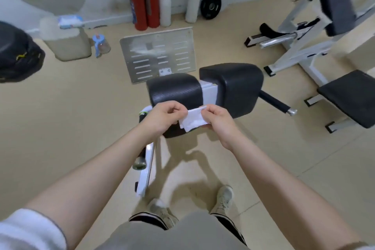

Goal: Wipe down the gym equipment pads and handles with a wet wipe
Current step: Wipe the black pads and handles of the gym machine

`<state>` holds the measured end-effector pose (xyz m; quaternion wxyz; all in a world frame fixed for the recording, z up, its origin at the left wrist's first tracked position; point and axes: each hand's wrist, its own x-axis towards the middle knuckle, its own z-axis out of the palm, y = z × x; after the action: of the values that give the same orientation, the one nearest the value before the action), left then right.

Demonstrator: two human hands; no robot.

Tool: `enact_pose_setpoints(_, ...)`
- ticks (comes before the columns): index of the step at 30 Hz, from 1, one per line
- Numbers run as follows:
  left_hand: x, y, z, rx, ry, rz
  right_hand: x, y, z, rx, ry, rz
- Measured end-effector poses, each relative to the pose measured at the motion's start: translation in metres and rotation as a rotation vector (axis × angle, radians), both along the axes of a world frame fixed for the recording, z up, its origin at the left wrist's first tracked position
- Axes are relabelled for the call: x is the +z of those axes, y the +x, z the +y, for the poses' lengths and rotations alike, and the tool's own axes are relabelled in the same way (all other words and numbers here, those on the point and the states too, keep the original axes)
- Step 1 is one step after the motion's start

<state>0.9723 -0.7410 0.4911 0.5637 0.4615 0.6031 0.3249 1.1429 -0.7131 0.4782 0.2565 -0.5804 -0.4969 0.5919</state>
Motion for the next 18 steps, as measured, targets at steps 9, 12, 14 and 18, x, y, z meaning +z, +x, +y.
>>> enact_pose_setpoints(9,0.015,0.112,0.061,0.033,-0.116,0.020,0.016,0.103,0.062,-0.111,0.267,-0.101)
enact_pose_setpoints(12,0.020,0.157,0.089,0.167,-0.209,-0.097,0.027,0.133,0.089,-0.010,0.465,-0.252)
enact_pose_setpoints(14,0.026,0.182,0.108,0.261,-0.280,-0.232,0.030,0.150,0.106,0.114,0.587,-0.331)
enact_pose_setpoints(18,0.031,0.214,0.139,0.359,-0.317,-0.361,0.030,0.179,0.134,0.296,0.739,-0.372)
